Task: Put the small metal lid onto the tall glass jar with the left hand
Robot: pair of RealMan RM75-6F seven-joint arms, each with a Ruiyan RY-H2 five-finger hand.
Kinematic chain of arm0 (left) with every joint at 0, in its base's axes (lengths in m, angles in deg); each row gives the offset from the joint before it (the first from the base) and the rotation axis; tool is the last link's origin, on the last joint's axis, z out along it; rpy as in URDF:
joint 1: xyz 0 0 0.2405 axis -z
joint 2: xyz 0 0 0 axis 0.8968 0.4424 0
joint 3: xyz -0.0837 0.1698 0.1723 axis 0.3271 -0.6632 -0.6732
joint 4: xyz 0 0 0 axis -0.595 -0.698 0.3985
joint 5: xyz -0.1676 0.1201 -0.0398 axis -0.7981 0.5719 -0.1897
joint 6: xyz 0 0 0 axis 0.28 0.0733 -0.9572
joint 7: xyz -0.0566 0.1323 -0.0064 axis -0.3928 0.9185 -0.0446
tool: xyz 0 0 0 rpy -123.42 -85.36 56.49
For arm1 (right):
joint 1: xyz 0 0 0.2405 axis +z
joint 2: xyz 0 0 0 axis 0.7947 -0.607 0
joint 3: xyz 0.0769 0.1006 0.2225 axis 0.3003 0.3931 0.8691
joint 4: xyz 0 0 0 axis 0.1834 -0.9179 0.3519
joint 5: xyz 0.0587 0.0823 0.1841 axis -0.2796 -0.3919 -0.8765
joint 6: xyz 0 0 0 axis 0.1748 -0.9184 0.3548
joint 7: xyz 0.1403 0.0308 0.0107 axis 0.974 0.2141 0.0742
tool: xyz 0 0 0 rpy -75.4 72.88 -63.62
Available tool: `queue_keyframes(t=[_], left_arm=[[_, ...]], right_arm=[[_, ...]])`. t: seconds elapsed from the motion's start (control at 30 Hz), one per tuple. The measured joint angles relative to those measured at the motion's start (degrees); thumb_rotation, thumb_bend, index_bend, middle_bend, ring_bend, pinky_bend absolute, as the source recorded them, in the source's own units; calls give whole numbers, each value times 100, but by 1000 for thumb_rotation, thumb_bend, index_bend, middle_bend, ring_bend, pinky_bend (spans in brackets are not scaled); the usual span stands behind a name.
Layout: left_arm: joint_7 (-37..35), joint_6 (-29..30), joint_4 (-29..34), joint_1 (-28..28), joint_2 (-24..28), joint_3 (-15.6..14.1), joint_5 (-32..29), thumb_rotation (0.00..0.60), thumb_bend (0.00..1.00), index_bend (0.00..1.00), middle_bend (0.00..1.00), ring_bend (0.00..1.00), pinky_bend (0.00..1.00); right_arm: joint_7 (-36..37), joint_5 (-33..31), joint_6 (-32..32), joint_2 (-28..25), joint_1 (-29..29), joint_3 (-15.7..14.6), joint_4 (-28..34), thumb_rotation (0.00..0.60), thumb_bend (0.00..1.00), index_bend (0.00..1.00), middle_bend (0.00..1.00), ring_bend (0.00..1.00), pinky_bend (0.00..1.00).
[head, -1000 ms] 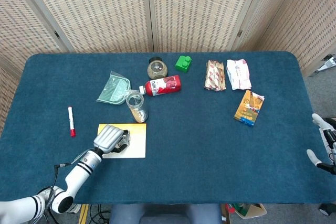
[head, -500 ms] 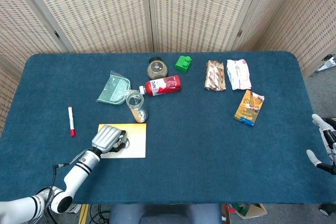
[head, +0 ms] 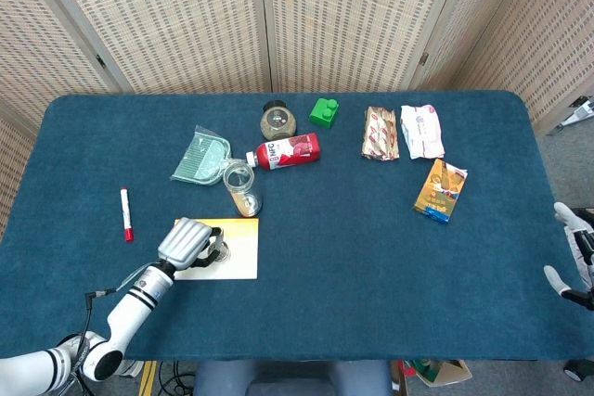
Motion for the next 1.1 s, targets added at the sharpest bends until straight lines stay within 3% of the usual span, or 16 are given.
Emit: queue_keyframes(t=[0.3, 0.53, 0.8, 1.1], left_arm=[[86, 338, 1076, -37, 859, 333, -58, 600, 547, 615, 1000, 1000, 1000], [308, 436, 1472, 116, 1378, 703, -156, 600, 547, 615, 1000, 1000, 1000], [342, 258, 1575, 505, 1514, 1134, -528, 600, 547, 616, 1000, 1000, 1000], [663, -34, 1436, 1030, 1420, 1412, -990, 600, 547, 612, 1000, 1000, 1000]], right_arm=[[15, 20, 13, 29, 22, 9, -17, 600, 305, 20, 199, 79, 235], [-4, 39, -4, 22, 28, 16, 16, 600, 305, 20, 199, 79, 235], [-50, 55, -22, -1, 14, 6, 75, 600, 305, 20, 199, 79, 234], [-87, 47, -68, -52, -22, 2, 121, 600, 305, 20, 199, 79, 235]])
